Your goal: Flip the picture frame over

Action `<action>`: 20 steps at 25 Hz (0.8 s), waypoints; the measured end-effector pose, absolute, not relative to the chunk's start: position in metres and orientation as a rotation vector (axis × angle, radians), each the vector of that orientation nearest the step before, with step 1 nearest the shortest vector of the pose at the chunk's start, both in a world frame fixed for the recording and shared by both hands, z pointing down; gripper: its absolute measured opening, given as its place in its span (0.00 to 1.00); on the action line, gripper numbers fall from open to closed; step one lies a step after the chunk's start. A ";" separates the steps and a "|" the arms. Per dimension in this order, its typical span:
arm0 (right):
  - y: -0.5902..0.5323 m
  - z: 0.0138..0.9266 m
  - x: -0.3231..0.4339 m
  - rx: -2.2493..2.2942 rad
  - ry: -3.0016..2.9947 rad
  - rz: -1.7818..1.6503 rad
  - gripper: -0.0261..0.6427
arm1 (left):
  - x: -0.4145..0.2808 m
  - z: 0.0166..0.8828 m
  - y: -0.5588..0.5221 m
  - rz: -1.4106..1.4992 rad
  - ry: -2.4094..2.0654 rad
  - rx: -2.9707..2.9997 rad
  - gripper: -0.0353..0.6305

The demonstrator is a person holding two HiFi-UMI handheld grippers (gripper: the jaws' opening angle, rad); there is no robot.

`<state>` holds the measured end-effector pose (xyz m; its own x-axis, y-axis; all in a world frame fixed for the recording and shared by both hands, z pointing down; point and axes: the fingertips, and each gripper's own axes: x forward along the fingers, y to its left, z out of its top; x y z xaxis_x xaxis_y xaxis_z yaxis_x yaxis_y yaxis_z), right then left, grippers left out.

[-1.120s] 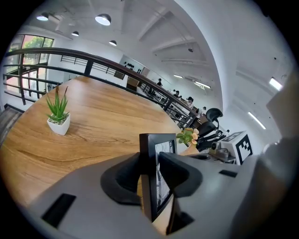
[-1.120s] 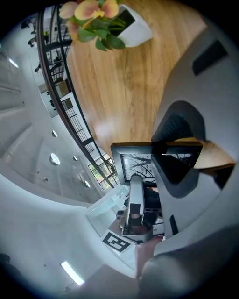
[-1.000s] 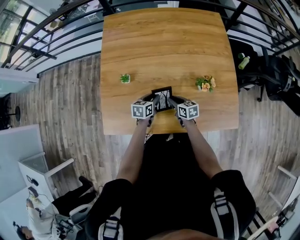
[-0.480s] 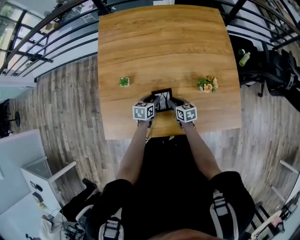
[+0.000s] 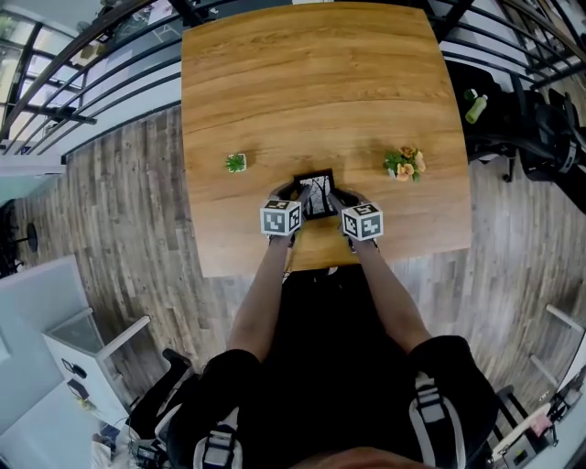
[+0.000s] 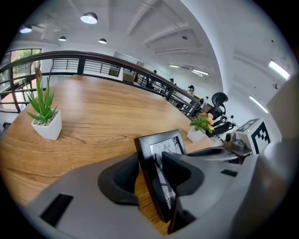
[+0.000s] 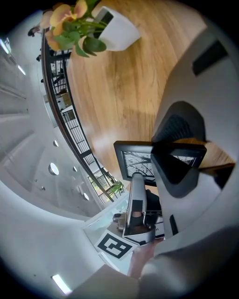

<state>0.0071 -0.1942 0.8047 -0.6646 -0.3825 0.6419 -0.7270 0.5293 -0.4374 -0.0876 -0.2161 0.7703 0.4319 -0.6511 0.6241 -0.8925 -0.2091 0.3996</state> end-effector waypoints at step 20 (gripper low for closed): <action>-0.201 0.819 0.010 0.967 -2.262 0.944 0.17 | -0.086 0.799 -0.229 0.472 -1.304 1.927 0.32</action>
<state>0.0104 -0.2011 0.8191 -0.6220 -0.4170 0.6628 -0.7644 0.5067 -0.3986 -0.0857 -0.2289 0.7991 0.4134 -0.6285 0.6589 -0.9046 -0.2014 0.3756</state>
